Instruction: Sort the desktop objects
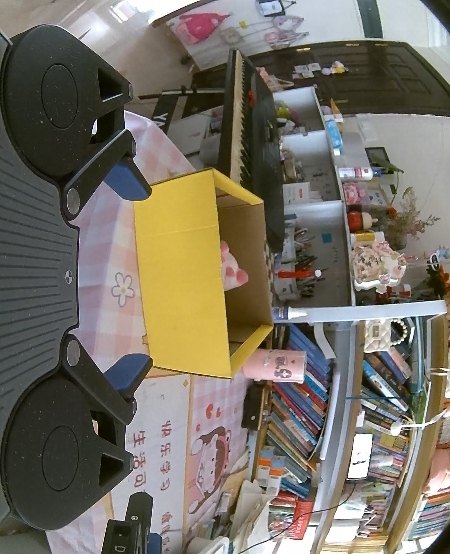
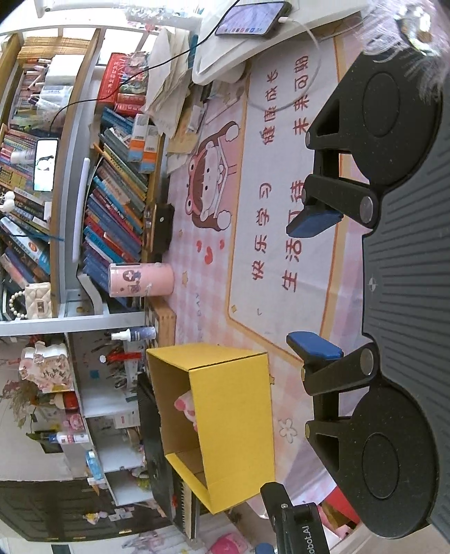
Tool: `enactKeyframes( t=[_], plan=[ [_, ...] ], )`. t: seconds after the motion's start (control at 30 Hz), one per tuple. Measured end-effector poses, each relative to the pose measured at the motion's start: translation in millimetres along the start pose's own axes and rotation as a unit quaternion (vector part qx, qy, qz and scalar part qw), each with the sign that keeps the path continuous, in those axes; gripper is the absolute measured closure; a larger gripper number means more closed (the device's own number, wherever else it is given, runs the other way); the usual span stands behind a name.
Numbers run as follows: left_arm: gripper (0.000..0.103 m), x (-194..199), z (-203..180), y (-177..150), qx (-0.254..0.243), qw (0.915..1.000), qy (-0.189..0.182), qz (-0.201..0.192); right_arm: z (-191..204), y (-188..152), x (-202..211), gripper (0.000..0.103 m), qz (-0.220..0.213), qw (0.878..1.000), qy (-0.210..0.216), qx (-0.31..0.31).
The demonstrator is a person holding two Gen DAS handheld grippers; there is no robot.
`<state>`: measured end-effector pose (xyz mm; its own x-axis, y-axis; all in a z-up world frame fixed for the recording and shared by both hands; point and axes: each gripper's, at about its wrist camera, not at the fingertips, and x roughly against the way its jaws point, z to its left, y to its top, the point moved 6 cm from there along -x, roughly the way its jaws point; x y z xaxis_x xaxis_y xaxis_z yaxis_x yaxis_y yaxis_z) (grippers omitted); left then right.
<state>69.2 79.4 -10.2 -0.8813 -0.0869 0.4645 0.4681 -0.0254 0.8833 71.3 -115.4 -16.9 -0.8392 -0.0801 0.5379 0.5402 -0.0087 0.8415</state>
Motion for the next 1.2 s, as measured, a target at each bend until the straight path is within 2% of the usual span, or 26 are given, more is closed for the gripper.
enactKeyframes(
  t=[0.3, 0.4, 0.83, 1.2],
  plan=[
    [0.006, -1, -9, -4, -0.008, 0.9999, -0.003, 0.015, -6, -7, 4, 0.042, 0.005, 1.000, -0.004, 0.002],
    [0.000, 1, -11, -5, -0.012, 0.9998, -0.001, 0.014, -8, -8, 3, 0.041, 0.008, 1.000, -0.004, -0.002],
    [0.000, 3, -20, -6, -0.020, 0.9996, -0.010, 0.017, -11, -13, 6, 0.035, 0.020, 1.000, -0.007, -0.001],
    [0.000, 5, -20, -9, -0.019, 0.9995, -0.010, 0.023, -12, -16, 9, 0.019, 0.021, 1.000, -0.005, -0.001]
  ],
)
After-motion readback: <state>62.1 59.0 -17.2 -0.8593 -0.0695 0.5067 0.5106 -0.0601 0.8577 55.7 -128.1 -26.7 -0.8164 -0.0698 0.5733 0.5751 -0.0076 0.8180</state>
